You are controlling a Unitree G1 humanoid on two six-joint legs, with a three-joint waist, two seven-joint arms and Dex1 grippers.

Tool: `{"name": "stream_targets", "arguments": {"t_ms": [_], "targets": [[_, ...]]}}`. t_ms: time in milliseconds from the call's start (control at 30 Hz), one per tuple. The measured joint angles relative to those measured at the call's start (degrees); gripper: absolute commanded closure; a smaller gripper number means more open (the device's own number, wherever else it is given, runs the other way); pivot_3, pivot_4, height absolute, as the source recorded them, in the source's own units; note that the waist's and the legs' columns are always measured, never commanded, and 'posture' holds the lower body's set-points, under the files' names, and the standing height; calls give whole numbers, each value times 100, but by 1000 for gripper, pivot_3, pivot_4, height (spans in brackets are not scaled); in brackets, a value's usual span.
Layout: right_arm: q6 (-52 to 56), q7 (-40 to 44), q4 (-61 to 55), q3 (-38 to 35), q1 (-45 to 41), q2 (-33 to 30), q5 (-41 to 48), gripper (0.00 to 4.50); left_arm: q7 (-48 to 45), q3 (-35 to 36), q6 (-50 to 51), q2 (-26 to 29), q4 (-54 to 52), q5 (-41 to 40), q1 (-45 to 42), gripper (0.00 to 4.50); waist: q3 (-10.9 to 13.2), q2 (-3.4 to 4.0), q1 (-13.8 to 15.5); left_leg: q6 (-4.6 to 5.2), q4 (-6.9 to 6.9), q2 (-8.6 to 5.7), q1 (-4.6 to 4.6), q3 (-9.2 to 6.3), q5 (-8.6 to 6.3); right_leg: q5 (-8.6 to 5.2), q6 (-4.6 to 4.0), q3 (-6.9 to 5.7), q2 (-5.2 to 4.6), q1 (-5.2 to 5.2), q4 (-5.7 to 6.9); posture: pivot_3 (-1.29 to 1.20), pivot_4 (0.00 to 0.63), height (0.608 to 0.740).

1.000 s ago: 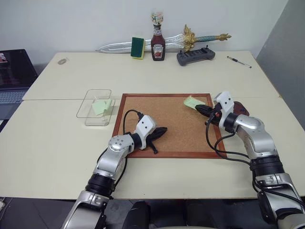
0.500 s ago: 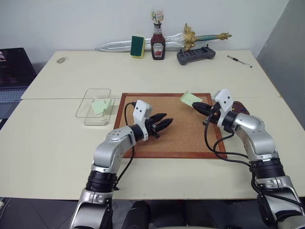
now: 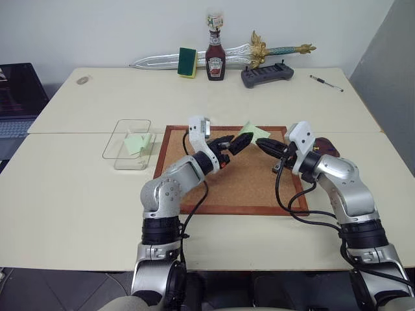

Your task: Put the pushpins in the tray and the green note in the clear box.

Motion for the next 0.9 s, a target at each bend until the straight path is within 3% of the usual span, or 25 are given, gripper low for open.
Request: {"name": "stream_targets", "arguments": {"t_ms": [467,900], "targets": [[169,-13,-446,97,24,16,49,4500,393,587,85,-298,1008,-735,-519,165,15,-25,8,-16,0,-1,-5,1,9,0,0,0,-1,-3,-3,0,150,740],[177,-35,-575,102,23,36,49,4500,680,737,337,-305,1123,-1702,-578,2543,16,-27,11,-17,0,-1,-5,0,9,0,0,-1,-1,-3,-3,0,150,740]]}}
